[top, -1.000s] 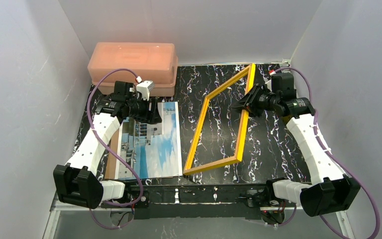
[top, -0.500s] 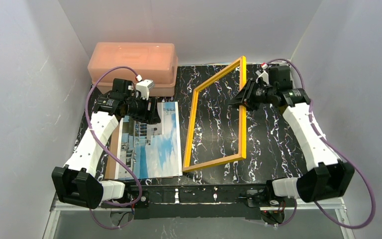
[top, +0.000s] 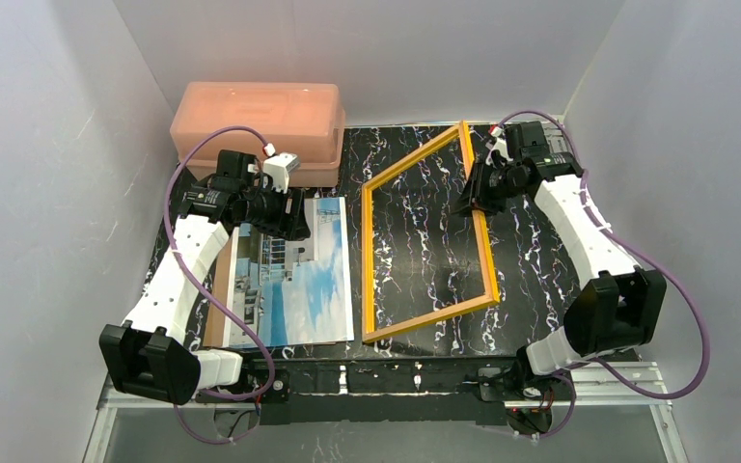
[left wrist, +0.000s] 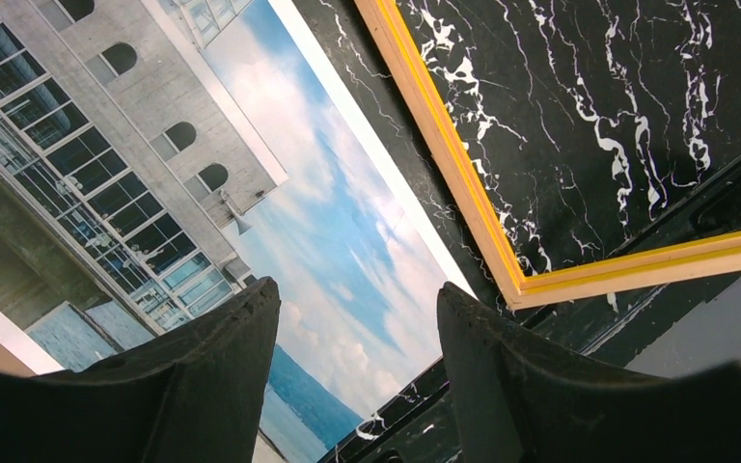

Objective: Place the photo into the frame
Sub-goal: Turn over the photo frame at the center of the board.

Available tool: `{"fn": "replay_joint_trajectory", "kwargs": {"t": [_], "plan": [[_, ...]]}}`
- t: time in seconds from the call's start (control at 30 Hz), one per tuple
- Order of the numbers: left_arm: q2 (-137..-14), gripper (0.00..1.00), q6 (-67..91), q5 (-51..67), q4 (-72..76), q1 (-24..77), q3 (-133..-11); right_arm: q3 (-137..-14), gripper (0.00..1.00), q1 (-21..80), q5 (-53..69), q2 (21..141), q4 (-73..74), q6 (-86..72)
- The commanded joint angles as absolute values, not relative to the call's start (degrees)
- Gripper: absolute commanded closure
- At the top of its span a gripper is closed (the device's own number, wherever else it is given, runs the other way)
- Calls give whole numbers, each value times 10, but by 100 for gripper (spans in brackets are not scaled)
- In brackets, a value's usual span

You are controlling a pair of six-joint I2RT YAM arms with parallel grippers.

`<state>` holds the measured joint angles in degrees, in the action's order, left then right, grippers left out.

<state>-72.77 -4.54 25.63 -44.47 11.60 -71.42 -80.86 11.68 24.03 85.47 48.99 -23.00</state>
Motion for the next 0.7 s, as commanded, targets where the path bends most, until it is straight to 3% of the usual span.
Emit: {"fn": "replay_joint_trajectory", "kwargs": {"t": [0.0, 0.23, 0.67], "plan": [[-722, 41, -63, 250, -467, 111, -732, -814, 79, 116, 93, 867, 525, -159], [-725, 41, -68, 249, -464, 109, -728, -737, 68, 116, 14, 895, 490, -148], [-713, 41, -78, 237, -465, 104, -710, -661, 71, 116, -103, 949, 376, -150]]}}
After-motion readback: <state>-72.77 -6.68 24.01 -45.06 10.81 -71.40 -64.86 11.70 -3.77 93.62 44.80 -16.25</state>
